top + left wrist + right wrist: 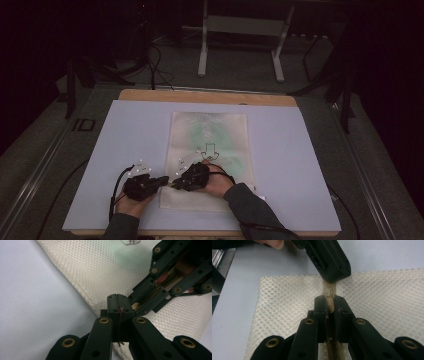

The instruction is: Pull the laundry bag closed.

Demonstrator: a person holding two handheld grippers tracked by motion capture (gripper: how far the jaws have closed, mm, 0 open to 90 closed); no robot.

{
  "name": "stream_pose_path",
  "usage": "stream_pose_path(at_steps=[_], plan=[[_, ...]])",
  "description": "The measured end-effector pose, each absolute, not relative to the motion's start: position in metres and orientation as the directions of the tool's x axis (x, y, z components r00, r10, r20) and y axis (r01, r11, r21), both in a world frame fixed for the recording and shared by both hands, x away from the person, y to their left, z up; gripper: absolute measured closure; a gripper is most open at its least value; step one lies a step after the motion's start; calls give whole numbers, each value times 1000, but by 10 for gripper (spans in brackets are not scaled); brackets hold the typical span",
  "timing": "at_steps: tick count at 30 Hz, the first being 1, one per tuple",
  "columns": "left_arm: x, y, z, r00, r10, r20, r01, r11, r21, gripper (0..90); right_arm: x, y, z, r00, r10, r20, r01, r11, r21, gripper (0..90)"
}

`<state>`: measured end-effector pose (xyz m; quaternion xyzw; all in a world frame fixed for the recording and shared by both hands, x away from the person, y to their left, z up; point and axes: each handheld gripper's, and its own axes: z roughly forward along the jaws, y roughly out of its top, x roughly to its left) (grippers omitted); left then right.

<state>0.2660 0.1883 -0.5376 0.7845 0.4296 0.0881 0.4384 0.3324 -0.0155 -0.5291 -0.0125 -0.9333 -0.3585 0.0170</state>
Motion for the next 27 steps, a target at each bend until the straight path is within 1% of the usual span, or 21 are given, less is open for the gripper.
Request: stream_pose_path(at_steps=[14, 27], plan=[[268, 186, -543, 602, 765, -228, 617, -265, 741, 896, 331, -12, -528, -999, 18, 38, 39, 753, 657, 824], [269, 186, -544, 597, 766, -237, 624, -259, 737, 896, 336, -10, -528, -996, 28, 89, 80, 748, 659, 814]])
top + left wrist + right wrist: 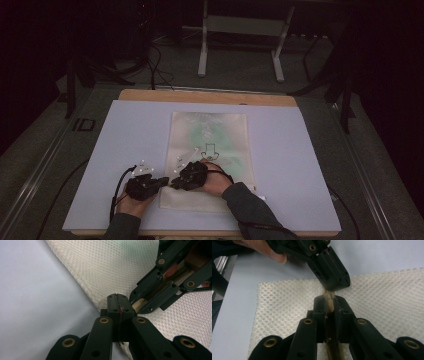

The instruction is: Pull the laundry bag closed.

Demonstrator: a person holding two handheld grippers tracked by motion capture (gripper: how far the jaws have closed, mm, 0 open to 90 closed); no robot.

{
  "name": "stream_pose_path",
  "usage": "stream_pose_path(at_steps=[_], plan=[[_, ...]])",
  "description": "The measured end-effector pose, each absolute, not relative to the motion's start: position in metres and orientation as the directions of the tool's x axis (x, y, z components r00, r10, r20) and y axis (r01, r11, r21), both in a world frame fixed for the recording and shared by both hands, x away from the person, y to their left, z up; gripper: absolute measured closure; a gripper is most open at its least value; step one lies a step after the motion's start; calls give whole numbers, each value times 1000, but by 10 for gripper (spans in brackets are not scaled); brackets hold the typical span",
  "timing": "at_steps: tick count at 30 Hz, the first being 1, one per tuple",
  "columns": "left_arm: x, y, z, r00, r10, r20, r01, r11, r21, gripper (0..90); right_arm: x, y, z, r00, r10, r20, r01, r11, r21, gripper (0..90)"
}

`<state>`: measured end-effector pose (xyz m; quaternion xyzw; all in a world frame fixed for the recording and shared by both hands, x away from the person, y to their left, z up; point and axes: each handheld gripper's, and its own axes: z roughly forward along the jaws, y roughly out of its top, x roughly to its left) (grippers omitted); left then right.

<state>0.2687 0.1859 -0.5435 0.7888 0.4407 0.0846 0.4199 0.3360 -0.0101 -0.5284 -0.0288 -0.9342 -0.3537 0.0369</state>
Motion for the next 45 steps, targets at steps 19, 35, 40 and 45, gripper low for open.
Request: stream_pose_path(at_steps=[19, 35, 40, 45], plan=[[268, 185, -544, 597, 768, -232, 623, -261, 738, 897, 334, -7, -527, -995, 37, 88, 85, 757, 648, 824], [268, 185, -544, 595, 769, -233, 627, -263, 733, 898, 331, -10, -525, -998, 26, 50, 52, 772, 633, 826], [269, 185, -544, 594, 768, -237, 628, -260, 733, 898, 330, -15, -523, -999, 27, 43, 48, 777, 627, 826], [268, 185, -544, 595, 769, -235, 627, -260, 734, 898, 330, -19, -523, -999, 24, 41, 45, 780, 624, 826]])
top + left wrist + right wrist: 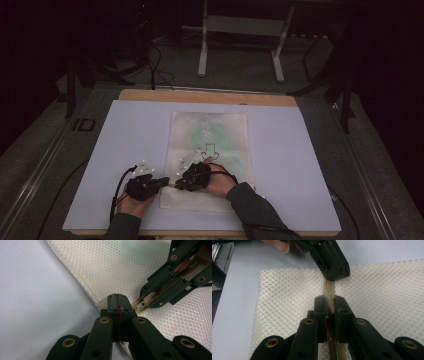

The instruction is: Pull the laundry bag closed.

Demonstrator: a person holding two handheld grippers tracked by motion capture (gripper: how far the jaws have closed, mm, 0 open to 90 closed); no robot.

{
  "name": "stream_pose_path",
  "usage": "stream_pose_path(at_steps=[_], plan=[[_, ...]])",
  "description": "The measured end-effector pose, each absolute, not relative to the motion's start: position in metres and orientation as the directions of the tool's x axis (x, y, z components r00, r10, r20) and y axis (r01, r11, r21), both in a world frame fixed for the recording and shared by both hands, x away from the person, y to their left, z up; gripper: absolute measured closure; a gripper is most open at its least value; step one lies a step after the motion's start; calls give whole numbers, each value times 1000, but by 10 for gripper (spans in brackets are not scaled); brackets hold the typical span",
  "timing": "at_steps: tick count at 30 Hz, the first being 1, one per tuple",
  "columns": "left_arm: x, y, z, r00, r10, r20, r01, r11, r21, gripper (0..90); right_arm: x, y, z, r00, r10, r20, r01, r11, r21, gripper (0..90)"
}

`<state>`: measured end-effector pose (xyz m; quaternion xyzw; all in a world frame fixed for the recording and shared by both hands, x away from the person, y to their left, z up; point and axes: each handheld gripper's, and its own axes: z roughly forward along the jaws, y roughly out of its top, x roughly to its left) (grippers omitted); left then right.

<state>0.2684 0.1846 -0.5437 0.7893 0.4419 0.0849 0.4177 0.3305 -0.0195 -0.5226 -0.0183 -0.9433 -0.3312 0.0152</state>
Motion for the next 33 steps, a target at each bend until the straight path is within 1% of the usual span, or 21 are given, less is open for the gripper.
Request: stream_pose_path(at_steps=[33], plan=[[269, 185, -544, 596, 766, -241, 629, -258, 734, 897, 330, -44, -518, -999, 40, 36, 54, 798, 600, 826]])
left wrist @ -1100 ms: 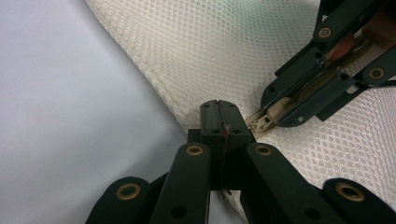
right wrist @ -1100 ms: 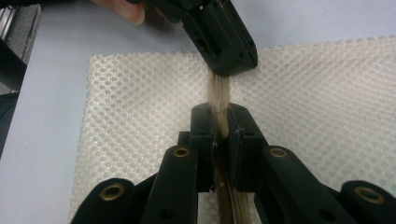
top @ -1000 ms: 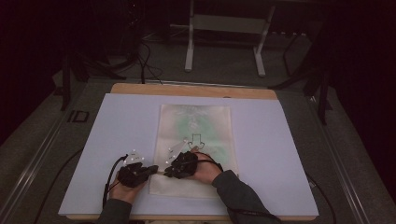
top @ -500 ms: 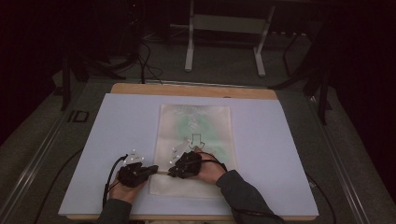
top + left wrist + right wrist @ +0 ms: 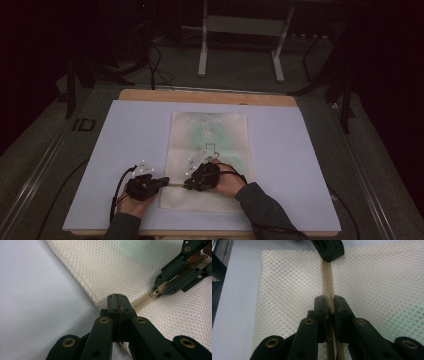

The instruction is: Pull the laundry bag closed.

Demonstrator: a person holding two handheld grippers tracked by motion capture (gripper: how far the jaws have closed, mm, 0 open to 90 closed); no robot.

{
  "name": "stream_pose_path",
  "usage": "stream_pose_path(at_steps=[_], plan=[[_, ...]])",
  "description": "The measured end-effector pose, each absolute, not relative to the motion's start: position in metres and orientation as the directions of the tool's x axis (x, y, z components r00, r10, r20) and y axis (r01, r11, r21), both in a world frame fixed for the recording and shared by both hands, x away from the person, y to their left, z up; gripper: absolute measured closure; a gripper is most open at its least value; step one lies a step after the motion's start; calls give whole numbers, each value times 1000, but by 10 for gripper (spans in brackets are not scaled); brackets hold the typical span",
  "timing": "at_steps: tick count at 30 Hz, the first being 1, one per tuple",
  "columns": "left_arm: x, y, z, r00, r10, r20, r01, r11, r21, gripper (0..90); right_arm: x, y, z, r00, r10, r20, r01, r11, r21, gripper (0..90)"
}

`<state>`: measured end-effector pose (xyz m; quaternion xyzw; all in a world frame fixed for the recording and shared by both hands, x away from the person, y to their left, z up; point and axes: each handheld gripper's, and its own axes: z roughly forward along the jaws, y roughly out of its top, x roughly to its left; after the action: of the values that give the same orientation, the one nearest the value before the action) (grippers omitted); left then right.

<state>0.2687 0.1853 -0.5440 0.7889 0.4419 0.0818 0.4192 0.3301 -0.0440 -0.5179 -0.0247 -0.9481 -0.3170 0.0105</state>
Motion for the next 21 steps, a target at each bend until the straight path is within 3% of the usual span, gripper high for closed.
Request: stream_pose_path(at_steps=[21], plan=[[269, 185, -544, 596, 765, -244, 630, -257, 733, 898, 330, -58, -514, -999, 38, 23, 44, 815, 578, 826]])
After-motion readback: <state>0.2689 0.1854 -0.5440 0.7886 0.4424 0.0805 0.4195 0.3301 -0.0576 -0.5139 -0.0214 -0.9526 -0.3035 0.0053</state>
